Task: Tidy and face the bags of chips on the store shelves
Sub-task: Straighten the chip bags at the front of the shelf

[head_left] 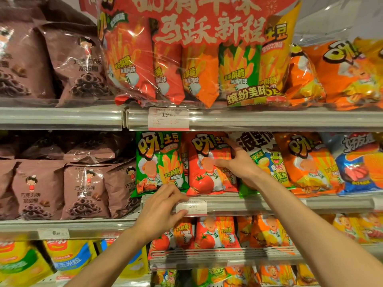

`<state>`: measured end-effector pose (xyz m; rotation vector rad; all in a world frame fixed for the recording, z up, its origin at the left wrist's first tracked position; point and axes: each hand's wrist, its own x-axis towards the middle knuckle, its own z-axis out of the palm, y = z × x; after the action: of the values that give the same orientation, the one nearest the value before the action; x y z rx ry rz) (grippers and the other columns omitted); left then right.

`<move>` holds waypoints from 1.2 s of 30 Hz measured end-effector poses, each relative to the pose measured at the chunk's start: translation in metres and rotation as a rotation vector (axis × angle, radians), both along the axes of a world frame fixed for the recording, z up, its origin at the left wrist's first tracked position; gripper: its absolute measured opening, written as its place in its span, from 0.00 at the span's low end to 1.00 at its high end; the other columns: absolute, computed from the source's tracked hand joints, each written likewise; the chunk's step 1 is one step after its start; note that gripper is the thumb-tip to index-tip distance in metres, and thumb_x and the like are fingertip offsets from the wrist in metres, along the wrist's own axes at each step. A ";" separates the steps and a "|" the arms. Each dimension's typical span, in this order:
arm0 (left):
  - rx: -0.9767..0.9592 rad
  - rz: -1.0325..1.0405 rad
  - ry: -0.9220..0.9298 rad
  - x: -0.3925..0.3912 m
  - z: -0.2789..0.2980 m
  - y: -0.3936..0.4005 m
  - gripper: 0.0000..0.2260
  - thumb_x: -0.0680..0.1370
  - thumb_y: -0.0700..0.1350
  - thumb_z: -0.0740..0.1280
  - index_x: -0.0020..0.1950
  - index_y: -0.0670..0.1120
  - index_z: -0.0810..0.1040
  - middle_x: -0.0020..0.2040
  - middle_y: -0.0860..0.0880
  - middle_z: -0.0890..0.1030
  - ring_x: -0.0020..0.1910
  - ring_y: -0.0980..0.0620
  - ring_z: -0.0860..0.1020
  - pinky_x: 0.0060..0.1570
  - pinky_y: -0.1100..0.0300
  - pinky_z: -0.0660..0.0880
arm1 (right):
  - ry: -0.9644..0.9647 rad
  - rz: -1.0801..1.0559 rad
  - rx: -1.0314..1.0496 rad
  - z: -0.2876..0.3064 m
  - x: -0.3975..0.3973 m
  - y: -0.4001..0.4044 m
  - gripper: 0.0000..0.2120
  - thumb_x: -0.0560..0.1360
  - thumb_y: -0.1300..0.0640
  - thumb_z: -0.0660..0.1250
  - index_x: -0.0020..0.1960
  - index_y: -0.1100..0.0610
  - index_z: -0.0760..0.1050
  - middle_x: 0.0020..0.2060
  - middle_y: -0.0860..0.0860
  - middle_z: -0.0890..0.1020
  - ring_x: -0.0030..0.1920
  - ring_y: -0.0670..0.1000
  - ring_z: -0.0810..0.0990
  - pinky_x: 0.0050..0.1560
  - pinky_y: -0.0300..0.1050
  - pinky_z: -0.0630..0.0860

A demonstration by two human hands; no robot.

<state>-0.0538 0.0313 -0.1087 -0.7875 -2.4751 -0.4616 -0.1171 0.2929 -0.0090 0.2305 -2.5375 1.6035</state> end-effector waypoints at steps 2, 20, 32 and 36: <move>0.001 0.001 0.004 -0.002 -0.001 0.000 0.17 0.75 0.60 0.66 0.59 0.52 0.80 0.52 0.57 0.74 0.54 0.59 0.70 0.47 0.67 0.66 | 0.023 -0.020 -0.014 -0.001 0.002 -0.001 0.45 0.65 0.49 0.82 0.76 0.46 0.62 0.65 0.42 0.74 0.61 0.44 0.75 0.60 0.37 0.74; 0.032 0.003 0.017 0.000 -0.002 0.001 0.15 0.74 0.53 0.73 0.58 0.51 0.80 0.51 0.56 0.74 0.51 0.61 0.65 0.43 0.66 0.64 | 0.166 -0.183 0.093 -0.016 0.023 -0.019 0.35 0.76 0.51 0.72 0.76 0.58 0.59 0.62 0.48 0.74 0.65 0.50 0.74 0.63 0.41 0.69; 0.312 -0.019 -0.045 0.038 -0.042 0.009 0.19 0.78 0.57 0.65 0.64 0.48 0.80 0.65 0.50 0.75 0.64 0.49 0.71 0.63 0.53 0.71 | 0.256 -0.189 0.536 -0.143 0.149 -0.016 0.32 0.79 0.40 0.62 0.79 0.46 0.57 0.81 0.43 0.49 0.80 0.44 0.45 0.78 0.46 0.50; 0.341 0.010 -0.156 0.060 -0.076 0.008 0.22 0.79 0.60 0.62 0.69 0.50 0.75 0.71 0.50 0.71 0.69 0.47 0.68 0.66 0.47 0.70 | 0.057 -0.196 0.533 -0.182 0.188 -0.009 0.34 0.78 0.36 0.61 0.80 0.44 0.53 0.79 0.41 0.54 0.78 0.42 0.50 0.78 0.45 0.52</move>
<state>0.0063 0.0395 -0.1851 -0.6189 -2.4412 -0.9429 0.0711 0.2842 -0.1906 0.0704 -2.7859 0.8203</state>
